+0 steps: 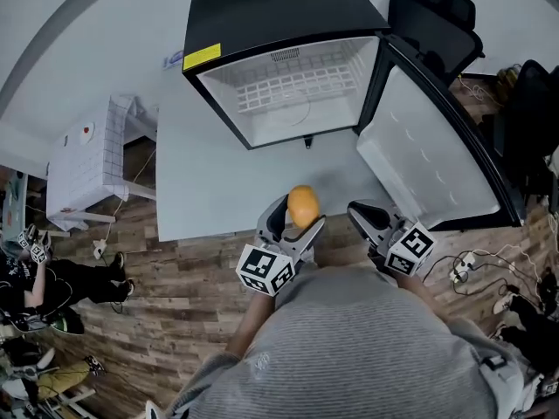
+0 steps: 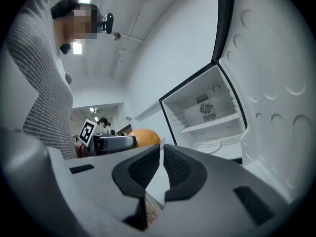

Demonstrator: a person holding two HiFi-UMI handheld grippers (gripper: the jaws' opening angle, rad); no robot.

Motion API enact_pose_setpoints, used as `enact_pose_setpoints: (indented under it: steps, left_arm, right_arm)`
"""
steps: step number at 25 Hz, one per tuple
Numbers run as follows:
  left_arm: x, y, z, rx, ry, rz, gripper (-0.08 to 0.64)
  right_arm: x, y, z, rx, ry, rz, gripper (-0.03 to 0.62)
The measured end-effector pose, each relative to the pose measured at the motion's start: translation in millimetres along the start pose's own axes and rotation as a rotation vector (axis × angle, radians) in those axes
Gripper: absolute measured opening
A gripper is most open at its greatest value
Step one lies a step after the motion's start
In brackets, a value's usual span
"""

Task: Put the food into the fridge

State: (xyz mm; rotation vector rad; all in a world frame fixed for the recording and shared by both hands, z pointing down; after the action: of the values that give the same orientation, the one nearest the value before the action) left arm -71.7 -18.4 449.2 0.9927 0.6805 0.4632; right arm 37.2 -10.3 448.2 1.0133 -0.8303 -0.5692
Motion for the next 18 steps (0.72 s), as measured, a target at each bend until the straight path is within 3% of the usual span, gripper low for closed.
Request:
enact_pose_setpoints:
  steps: [9,18]
  left_arm:
    - [-64.3,-8.6,-9.0,-0.005,0.029,0.012,0.387]
    - [-96.1,-8.6,-3.8,-0.015,0.077,0.026,0.388]
  right_arm:
    - [1.7,-13.0,57.6,-0.003,0.053,0.013,0.014]
    - [4.8,-14.2,87.7,-0.011,0.105,0.020,0.014]
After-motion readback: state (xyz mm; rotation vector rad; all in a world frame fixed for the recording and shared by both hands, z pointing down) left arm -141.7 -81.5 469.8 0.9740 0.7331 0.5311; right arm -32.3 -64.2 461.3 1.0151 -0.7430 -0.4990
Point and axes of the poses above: the fingertips, and each gripper's own axes: z forward along the fingers, x to its right, y out of its underside, the point moved 1 cm from there along -z, backward along the fingers, and after that the axes turned 14 degrees about -x, right-handed, at the moved point
